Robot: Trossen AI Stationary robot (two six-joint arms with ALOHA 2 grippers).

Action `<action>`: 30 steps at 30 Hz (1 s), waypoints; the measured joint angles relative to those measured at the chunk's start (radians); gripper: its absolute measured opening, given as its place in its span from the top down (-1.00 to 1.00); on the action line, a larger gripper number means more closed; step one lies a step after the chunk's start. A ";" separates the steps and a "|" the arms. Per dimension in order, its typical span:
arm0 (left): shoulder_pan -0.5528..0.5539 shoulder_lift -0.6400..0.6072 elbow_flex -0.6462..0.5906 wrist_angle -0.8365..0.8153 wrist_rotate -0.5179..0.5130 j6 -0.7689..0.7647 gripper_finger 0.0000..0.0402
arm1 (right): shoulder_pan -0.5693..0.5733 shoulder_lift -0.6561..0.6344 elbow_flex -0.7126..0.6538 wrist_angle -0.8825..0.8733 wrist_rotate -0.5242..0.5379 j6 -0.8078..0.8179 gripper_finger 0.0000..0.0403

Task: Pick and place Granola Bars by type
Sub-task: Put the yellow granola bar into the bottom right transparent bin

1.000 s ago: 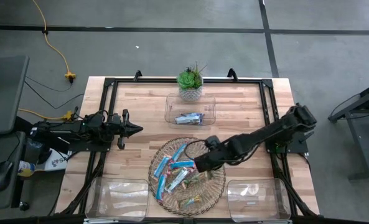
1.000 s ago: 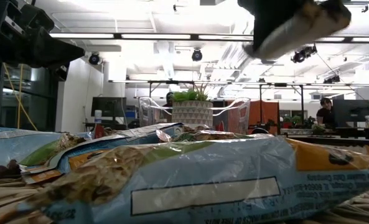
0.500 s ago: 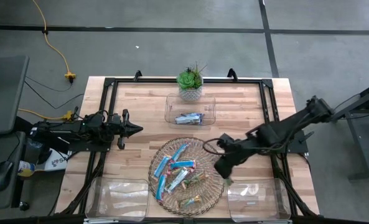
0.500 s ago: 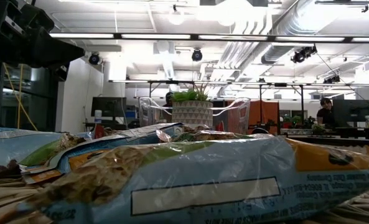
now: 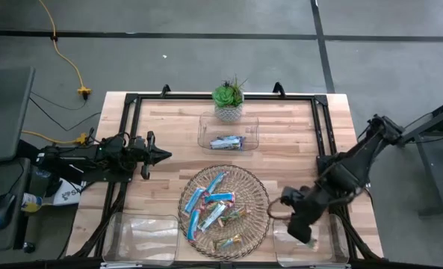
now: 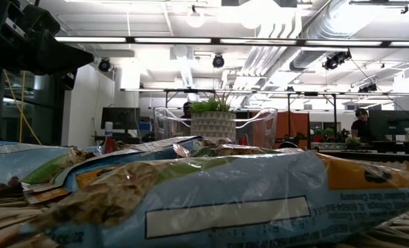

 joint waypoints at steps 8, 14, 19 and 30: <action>0.000 0.000 0.000 0.000 0.000 0.000 1.00 | 0.144 0.010 0.000 -0.134 0.059 0.059 0.88; 0.000 0.000 0.000 0.000 0.000 0.000 1.00 | 0.212 0.054 0.000 -0.152 0.061 0.026 0.85; 0.000 0.000 0.000 0.000 0.000 0.000 1.00 | 0.237 0.120 0.000 -0.152 0.040 -0.083 0.84; 0.000 0.000 0.000 0.000 0.000 0.000 1.00 | 0.229 0.334 0.000 -0.164 0.061 -0.389 0.84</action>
